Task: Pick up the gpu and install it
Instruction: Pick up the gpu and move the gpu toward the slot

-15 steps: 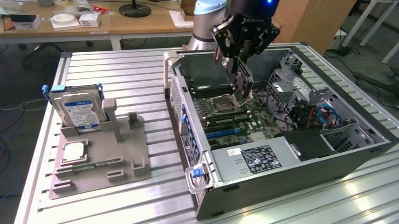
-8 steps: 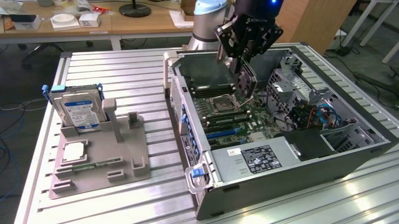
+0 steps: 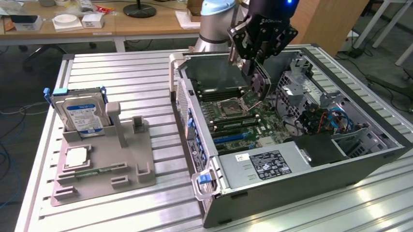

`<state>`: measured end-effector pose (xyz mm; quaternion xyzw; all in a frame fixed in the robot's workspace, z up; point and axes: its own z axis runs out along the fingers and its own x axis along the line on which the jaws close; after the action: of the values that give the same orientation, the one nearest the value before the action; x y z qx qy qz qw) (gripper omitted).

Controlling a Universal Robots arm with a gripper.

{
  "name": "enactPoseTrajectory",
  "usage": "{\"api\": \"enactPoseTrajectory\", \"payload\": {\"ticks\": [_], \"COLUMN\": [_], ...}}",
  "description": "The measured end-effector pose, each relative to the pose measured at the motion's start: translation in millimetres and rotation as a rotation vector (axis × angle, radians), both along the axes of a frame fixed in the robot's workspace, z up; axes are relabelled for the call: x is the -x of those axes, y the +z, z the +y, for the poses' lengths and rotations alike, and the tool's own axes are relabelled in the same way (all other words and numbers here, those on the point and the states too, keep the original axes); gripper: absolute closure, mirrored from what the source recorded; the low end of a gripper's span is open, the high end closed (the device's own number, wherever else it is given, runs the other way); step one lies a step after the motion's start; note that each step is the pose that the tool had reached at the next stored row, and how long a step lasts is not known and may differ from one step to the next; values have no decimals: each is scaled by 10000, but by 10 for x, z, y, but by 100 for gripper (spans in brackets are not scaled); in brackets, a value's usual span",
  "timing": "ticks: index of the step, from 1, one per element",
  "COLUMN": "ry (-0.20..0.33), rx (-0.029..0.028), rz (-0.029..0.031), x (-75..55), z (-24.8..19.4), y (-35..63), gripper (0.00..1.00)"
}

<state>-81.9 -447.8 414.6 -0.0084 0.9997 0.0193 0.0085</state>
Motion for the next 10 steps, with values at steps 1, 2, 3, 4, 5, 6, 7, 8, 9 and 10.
{"api": "enactPoseTrajectory", "payload": {"ticks": [1, 2, 3, 4, 5, 6, 7, 8, 9, 10], "ry": [0, 0, -1, 0, 0, 1, 1, 0, 0, 0], "rx": [1, 1, 0, 0, 0, 0, -1, -4, -5, -6], "rz": [0, 0, 1, 2, 7, 30, 88, 173, 262, 342], "x": [-15, -30, -49, -71, -93, -115, -134, -152, -170, -188], "z": [0, 0, 0, 0, 0, 0, 0, 0, 0, 0], "y": [0, 0, 0, 0, 0, 0, 0, 0, 0, 0], "gripper": [73, 73, 73, 73, 73, 73, 73, 73, 73, 73]}}
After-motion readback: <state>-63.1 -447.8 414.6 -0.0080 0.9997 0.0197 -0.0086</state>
